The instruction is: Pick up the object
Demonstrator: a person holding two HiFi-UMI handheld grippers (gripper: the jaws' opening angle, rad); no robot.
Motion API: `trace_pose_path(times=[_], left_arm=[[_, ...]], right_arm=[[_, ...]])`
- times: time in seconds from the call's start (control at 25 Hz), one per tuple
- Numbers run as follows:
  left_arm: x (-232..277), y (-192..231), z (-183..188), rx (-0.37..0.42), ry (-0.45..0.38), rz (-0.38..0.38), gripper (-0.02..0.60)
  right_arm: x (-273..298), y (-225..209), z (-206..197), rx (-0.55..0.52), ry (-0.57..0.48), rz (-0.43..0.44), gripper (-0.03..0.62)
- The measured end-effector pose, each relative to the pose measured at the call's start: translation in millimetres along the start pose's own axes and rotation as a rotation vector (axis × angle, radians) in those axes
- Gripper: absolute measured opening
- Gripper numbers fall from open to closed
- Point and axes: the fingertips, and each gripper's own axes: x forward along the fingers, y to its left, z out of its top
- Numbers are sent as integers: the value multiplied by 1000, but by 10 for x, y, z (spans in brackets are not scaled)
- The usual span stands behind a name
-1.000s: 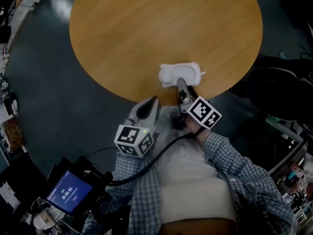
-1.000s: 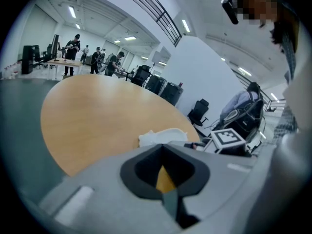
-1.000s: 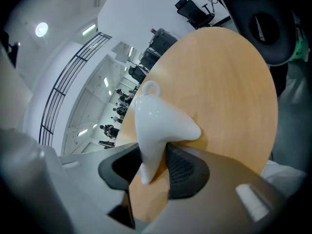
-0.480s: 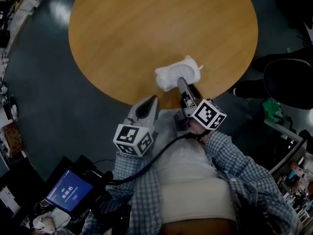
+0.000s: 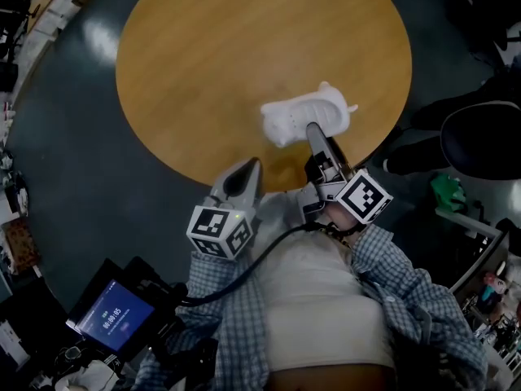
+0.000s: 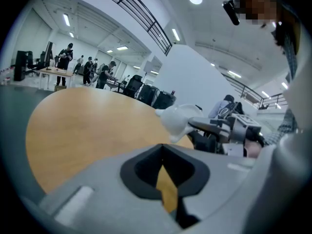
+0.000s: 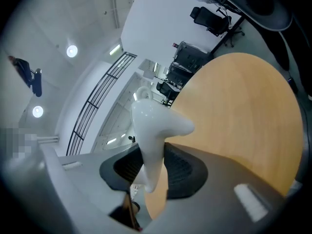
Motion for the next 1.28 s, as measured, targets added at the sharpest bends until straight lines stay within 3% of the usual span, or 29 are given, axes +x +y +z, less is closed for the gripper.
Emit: trace_pose_path(times=[0.48,1.28], left_arm=[[143,-55,332,66,-73,-22,3],[171,-135,356,69,-82,-38,3]], right_arm=[[43,371,502,-11,-106,101,133],[74,441,529,12,-104,128,133]])
